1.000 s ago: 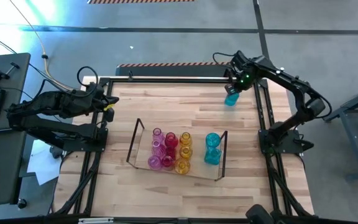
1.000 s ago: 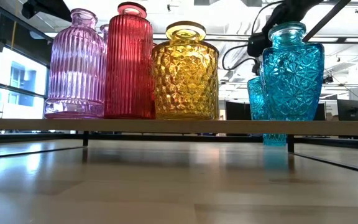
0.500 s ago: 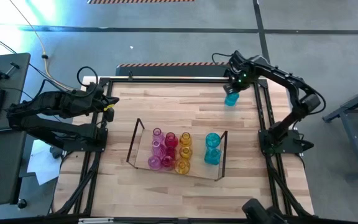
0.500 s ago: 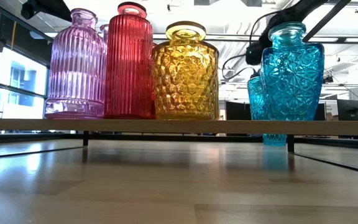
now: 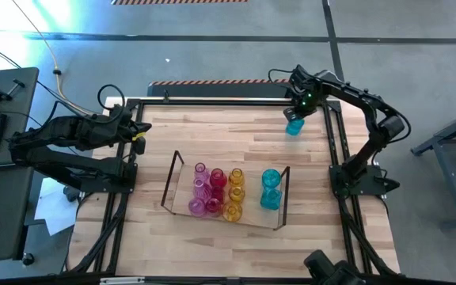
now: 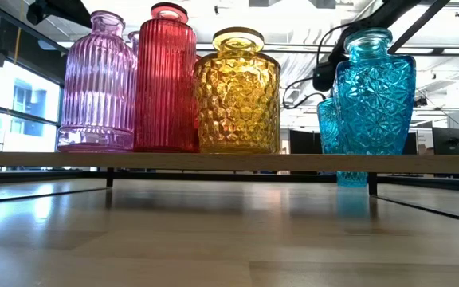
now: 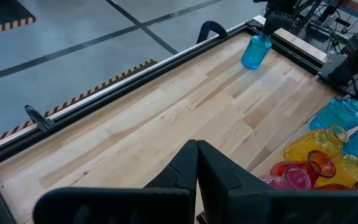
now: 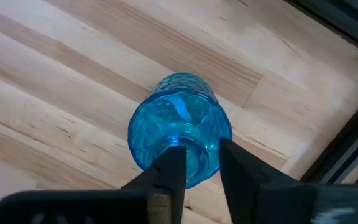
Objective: Sort vases onto shelf
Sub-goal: Put the blue vase on the shelf aligned with the other blue vases
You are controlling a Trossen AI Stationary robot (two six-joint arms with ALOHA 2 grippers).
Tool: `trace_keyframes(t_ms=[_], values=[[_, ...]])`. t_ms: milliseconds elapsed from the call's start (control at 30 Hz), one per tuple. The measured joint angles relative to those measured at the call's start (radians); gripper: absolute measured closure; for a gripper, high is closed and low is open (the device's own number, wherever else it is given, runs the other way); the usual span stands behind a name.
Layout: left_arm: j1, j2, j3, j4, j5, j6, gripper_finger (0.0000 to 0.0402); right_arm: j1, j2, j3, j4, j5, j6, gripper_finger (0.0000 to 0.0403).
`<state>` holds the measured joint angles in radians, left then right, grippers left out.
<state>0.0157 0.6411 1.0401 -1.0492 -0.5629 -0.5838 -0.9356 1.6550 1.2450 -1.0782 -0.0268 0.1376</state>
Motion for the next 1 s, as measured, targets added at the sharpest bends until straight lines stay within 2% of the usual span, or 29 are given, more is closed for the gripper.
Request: trace_keyframes(t_ms=[200, 333, 500, 633, 800, 1000], values=[[0.0, 0.0, 0.0, 0.0, -0.017, 0.0, 0.0401, 0.001, 0.001, -0.001, -0.005, -0.001, -0.054, 0.0393], [0.0, 0.0, 0.0, 0.0, -0.021, 0.0, 0.0401, 0.007, 0.001, -0.001, -0.016, -0.004, -0.051, 0.0386], [0.0, 0.0, 0.0, 0.0, -0.021, -0.007, 0.0401, 0.052, -0.013, 0.032, -0.065, -0.001, -0.06, 0.0397], [0.0, 0.0, 0.0, 0.0, -0.023, -0.007, 0.0401, 0.102, -0.057, 0.117, -0.085, -0.002, -0.05, 0.0399], [0.0, 0.0, 0.0, 0.0, -0.023, -0.007, 0.0401, 0.192, -0.078, 0.274, -0.19, -0.006, -0.011, 0.04], [0.0, 0.0, 0.0, 0.0, -0.023, -0.007, 0.0401, 0.38, -0.079, 0.528, -0.303, -0.016, 0.052, 0.0401]])
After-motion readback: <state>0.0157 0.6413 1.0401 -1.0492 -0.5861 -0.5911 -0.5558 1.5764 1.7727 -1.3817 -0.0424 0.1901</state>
